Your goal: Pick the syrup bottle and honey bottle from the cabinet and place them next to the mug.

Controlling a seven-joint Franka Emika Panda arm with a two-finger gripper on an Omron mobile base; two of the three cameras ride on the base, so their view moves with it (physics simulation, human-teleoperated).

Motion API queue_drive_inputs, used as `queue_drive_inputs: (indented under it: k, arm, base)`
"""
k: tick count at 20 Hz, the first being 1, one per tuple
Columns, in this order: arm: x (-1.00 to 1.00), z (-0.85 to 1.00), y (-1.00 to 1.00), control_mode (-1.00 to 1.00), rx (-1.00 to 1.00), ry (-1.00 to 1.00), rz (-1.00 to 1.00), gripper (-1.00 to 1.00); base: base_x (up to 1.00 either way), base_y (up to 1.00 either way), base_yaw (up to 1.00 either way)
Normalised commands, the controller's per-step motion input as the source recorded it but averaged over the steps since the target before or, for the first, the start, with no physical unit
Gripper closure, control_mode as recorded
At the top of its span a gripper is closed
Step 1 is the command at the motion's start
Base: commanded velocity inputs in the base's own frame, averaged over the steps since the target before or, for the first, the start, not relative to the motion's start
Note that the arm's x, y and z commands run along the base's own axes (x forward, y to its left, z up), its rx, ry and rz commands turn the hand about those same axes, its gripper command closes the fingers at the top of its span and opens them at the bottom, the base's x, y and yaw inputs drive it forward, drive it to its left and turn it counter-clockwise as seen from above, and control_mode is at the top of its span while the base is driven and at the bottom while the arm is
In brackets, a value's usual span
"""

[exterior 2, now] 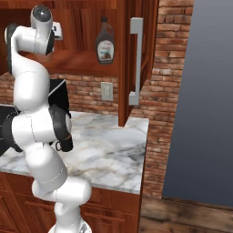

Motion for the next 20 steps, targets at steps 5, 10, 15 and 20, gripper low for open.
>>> queue_drive_inputs:
  k: [5,10,15,20]
  arm:
    - [0.1,0.0,0.18,-1.0,0.0,0.0,0.0,-1.0]
    - [0.04,0.0,0.02,-1.0,0.0,0.0,0.0,-1.0]
    - [0.0,0.0,0.0,-1.0,0.0,0.0,0.0,-1.0]
    - [0.0,0.0,0.0,-1.0,0.0,0.0,0.0,-1.0]
  base:
    - [0.0,0.0,0.0]
    - [0.0,0.0,0.0]
    - [0.0,0.0,0.0]
    - [0.0,0.0,0.0]
